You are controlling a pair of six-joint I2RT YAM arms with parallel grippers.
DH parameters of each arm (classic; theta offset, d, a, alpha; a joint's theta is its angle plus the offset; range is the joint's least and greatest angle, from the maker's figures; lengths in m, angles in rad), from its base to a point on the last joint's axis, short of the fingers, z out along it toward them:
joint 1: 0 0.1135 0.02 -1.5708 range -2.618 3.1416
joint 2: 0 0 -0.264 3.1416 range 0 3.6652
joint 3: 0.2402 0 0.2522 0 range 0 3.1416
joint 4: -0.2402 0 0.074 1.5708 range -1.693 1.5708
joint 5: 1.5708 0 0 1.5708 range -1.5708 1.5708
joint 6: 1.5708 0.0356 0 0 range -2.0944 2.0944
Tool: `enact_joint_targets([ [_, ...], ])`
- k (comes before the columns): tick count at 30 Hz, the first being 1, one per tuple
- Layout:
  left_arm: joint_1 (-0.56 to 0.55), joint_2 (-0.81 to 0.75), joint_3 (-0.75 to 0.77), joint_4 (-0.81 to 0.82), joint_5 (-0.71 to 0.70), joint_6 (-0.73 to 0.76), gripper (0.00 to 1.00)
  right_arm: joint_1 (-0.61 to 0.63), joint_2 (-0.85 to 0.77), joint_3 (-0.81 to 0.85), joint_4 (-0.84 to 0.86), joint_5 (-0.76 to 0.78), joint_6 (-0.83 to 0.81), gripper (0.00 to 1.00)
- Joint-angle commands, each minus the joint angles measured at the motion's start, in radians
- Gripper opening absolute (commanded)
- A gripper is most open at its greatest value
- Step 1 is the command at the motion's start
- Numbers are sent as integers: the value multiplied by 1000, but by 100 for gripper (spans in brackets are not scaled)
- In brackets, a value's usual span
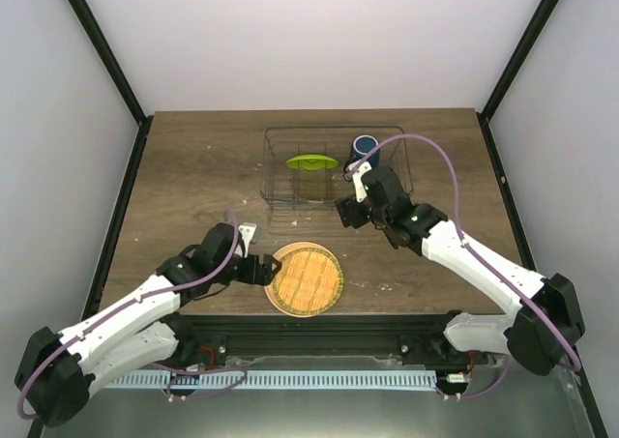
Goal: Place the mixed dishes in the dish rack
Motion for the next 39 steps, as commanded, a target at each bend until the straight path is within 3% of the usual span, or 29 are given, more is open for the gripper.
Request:
enact_joint_targets([
  [1, -49, -22, 24, -37, 0, -14, 97, 1, 8, 10, -74, 66, 75, 86],
  [4, -101, 10, 23, -18, -3, -27, 98, 2, 8, -10, -80, 59, 102, 97],
  [6, -114, 44, 18, 5, 3, -32, 99, 2, 0, -23, -79, 57, 114, 100],
  [22, -169, 260, 64, 127, 29, -14, 93, 2, -27, -70, -83, 60, 118, 98],
  [34, -183, 165, 130, 6, -37, -6, 91, 1, 18, -73, -69, 54, 105, 98],
  [39, -183, 211, 122, 36, 6, -6, 90, 2, 31, -74, -62, 53, 104, 98],
])
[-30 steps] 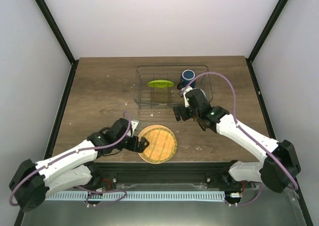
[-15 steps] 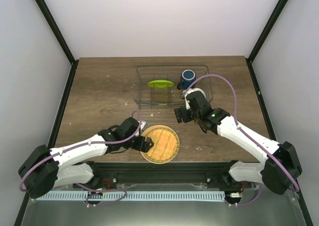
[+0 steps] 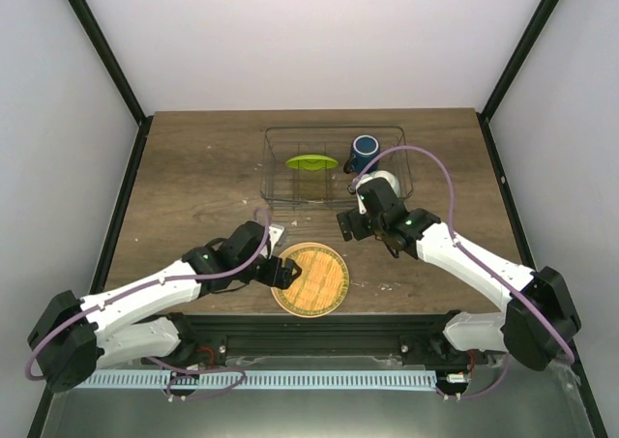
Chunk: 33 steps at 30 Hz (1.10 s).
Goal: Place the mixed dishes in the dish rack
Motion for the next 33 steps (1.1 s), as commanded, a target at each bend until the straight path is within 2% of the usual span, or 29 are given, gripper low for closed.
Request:
enact_joint_targets([
  [1, -7, 48, 1, 11, 28, 11, 89, 1, 10, -6, 10, 10, -9, 98],
  [22, -13, 240, -37, 134, 32, 10, 88, 2, 6, -28, 1, 16, -14, 98],
  [33, -13, 309, -52, 177, 45, 7, 83, 2, 26, -32, 4, 17, -19, 98],
])
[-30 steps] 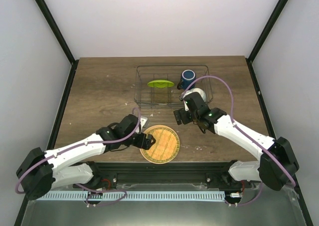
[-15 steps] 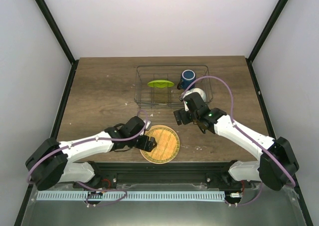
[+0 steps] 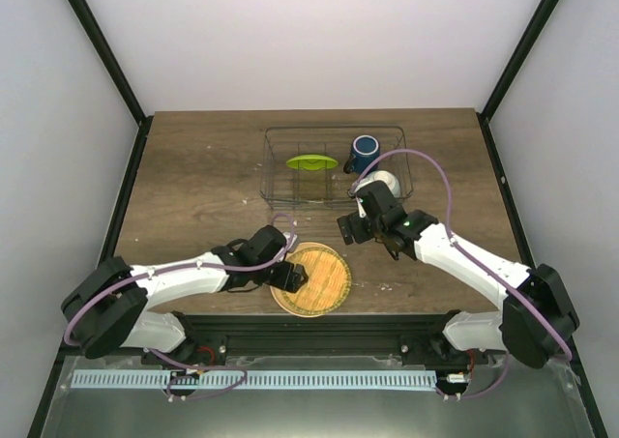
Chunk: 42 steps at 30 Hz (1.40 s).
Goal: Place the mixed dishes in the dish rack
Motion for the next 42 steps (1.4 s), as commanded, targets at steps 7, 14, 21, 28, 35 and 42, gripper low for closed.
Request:
enact_joint_targets([
  [7, -4, 77, -33, 33, 16, 4, 60, 2, 16, -4, 1, 22, -11, 98],
  [14, -5, 84, -30, 40, 23, 7, 22, 2, 14, 4, -1, 29, -12, 98],
  [21, -4, 2, -28, 50, 23, 14, 0, 2, -30, -5, 21, -36, 6, 100],
  [28, -4, -223, -9, -3, -35, 49, 0, 0, -123, -68, 88, -178, 47, 100],
  [35, -1, -447, 73, -128, -173, 104, 0, -1, -200, -175, 191, -356, 56, 100],
  [42, 6, -521, 119, -187, -211, 128, 0, 0, -203, -260, 274, -440, 36, 99],
])
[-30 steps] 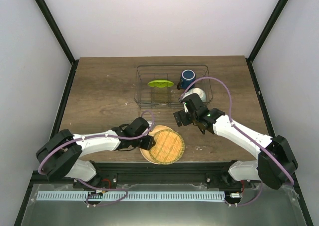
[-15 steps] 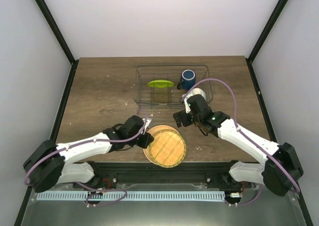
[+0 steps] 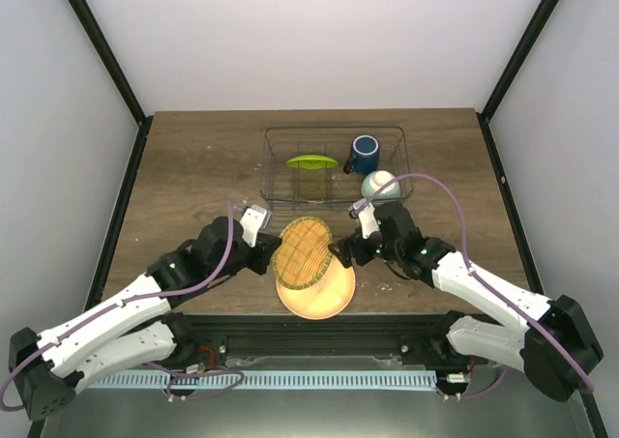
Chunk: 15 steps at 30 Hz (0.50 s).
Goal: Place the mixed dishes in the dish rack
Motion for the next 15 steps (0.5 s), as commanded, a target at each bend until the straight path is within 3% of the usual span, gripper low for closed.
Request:
enact_joint_targets([
  [1, 1, -28, 28, -15, -26, 22, 0, -1, 10, -28, 84, -80, -16, 100],
  [15, 3, -103, 31, -7, 72, 9, 0, -1, -63, -308, 572, -259, -77, 100],
])
